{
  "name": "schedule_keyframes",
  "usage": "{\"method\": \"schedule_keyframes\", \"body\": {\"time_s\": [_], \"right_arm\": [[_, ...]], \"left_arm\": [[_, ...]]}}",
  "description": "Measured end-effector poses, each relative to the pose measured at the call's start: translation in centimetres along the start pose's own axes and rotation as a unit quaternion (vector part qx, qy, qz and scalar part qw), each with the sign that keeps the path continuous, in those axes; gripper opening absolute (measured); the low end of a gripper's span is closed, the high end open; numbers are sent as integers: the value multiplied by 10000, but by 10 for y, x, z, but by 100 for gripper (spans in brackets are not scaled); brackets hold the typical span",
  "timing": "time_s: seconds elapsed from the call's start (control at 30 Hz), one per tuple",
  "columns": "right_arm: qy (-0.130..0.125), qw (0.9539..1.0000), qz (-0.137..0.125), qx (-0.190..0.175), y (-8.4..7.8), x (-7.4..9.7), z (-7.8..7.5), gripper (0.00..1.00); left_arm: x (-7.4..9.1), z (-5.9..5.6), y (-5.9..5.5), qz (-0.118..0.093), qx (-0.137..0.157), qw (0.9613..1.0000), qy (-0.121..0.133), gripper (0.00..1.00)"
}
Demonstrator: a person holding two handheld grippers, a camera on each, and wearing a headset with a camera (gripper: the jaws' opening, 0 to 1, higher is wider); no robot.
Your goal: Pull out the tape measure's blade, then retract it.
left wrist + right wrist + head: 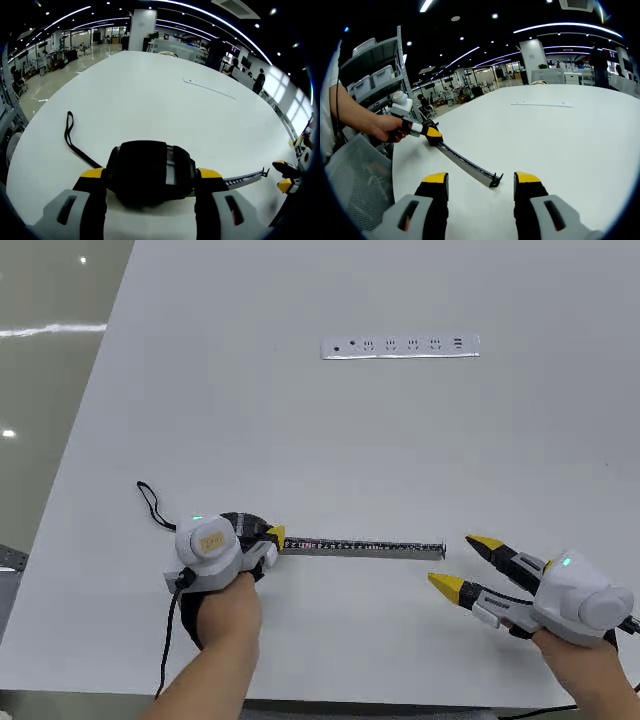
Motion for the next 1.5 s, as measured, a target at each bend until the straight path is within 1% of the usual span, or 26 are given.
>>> {"method": "schedule_keyframes", "body": {"time_s": [0.07,0.17,0.33,0.37,0.47,0.67,0.83,0.87,1.0,1.1,1.17,1.23,1.33,1.5], "right_arm": [[216,9997,38,-55,-2,-2,0,51],[495,9987,68,-6,-2,-5,1,51],[744,9972,93,21,-1,-9,-5,50],[834,9965,92,5,-1,-9,-6,50],[949,9954,86,5,0,-12,-8,50],[988,9950,93,-80,2,-18,-17,48],[1135,9934,182,-50,1,-23,-19,46],[1178,9928,199,-66,-1,-23,-22,45],[1239,9919,289,-66,-5,-25,-24,43],[1268,9915,297,-47,-7,-26,-27,39],[1310,9910,255,-99,-8,-27,-28,39],[1354,9904,257,-60,-9,-29,-29,38],[1401,9897,290,-78,-11,-30,-29,38],[1492,9882,347,-84,-16,-32,-32,34]], "left_arm": [[0,0,0,8,4,10000,-5,69],[0,0,0,14,12,10000,-6,69],[0,0,0,24,20,10000,-17,69],[0,0,0,28,24,10000,-17,69],[0,0,0,33,25,10000,-15,69],[0,-1,0,54,31,10000,-20,69],[0,-1,0,50,35,10000,-32,69],[-1,-1,0,58,41,10000,-32,69],[-1,0,0,64,45,10000,-32,69],[-1,0,0,71,52,10000,-39,69],[-1,0,0,74,55,9999,-43,69],[-1,0,0,75,58,9999,-47,69],[-1,0,0,77,66,9999,-65,69],[-1,0,0,87,80,9999,-70,70]]}}
Point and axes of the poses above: the centre of the closed fingertips' face, and the gripper's own axes: x roughly backward along the fingers, z roughly to its left, y roughly out of its top, the point moved 6 cm from there along x, roughly backward along the fingers
